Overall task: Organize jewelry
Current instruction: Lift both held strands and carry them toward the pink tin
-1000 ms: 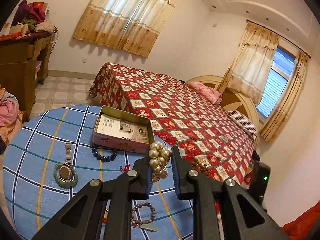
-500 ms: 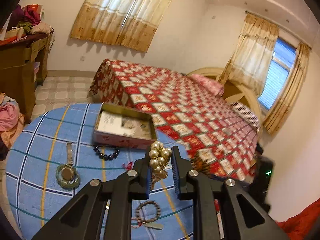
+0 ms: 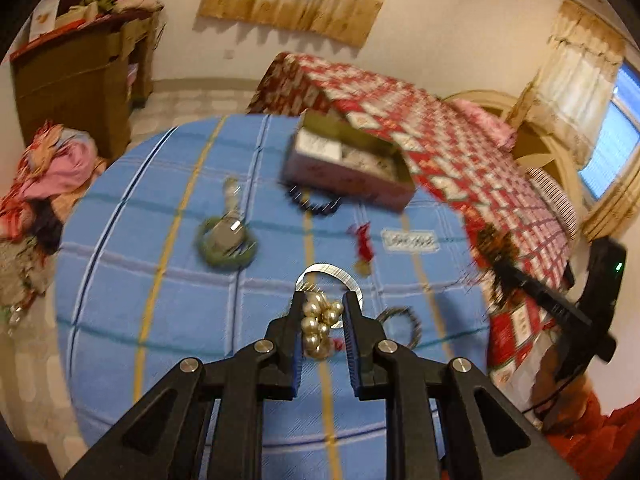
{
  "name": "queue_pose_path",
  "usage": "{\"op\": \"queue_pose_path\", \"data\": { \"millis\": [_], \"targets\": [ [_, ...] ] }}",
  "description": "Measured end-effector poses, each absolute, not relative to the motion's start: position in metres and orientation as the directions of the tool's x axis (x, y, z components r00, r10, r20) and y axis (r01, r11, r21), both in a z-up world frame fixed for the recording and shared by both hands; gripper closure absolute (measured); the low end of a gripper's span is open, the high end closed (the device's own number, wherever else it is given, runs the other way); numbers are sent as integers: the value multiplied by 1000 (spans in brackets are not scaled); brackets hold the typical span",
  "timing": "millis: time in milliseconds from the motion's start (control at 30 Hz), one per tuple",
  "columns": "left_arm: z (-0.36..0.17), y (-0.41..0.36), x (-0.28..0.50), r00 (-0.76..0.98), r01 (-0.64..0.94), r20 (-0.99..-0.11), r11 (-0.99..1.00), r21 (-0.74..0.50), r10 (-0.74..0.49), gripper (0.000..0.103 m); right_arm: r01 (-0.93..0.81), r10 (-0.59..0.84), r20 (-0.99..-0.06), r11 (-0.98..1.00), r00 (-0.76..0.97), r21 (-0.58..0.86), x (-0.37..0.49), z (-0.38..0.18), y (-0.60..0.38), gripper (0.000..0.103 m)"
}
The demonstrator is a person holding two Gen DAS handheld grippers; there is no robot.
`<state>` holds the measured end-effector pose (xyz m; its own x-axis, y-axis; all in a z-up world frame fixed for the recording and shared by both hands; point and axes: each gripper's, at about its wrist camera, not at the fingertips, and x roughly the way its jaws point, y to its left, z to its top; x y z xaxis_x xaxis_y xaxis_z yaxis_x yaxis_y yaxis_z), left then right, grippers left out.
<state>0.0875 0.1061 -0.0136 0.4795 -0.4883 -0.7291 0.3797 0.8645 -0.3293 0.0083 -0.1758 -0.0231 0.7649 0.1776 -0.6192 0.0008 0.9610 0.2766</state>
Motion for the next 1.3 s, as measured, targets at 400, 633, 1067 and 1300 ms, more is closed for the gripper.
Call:
{"op": "queue_pose_path", "data": {
  "millis": [400,633,1067,1300],
  "targets": [
    [-39,128,62,461,323,-793,907,-269,-399,45,-14,176,-621,966,763,257,11,-22,-163,76],
    [-73,100,53,422,317,-849,929,-189,-317,45,-8,172,-631,967,757,255,14,-25,-163,76],
    [-98,106,114,423,285,-861,943,-169,-282,86,30,151,-632,964,761,266,15,-26,-173,75],
    [-50,121,107,527,307,-715,887,-344,-460,94,17,168,-639,962,751,272,15,-27,-167,75]
  ]
}}
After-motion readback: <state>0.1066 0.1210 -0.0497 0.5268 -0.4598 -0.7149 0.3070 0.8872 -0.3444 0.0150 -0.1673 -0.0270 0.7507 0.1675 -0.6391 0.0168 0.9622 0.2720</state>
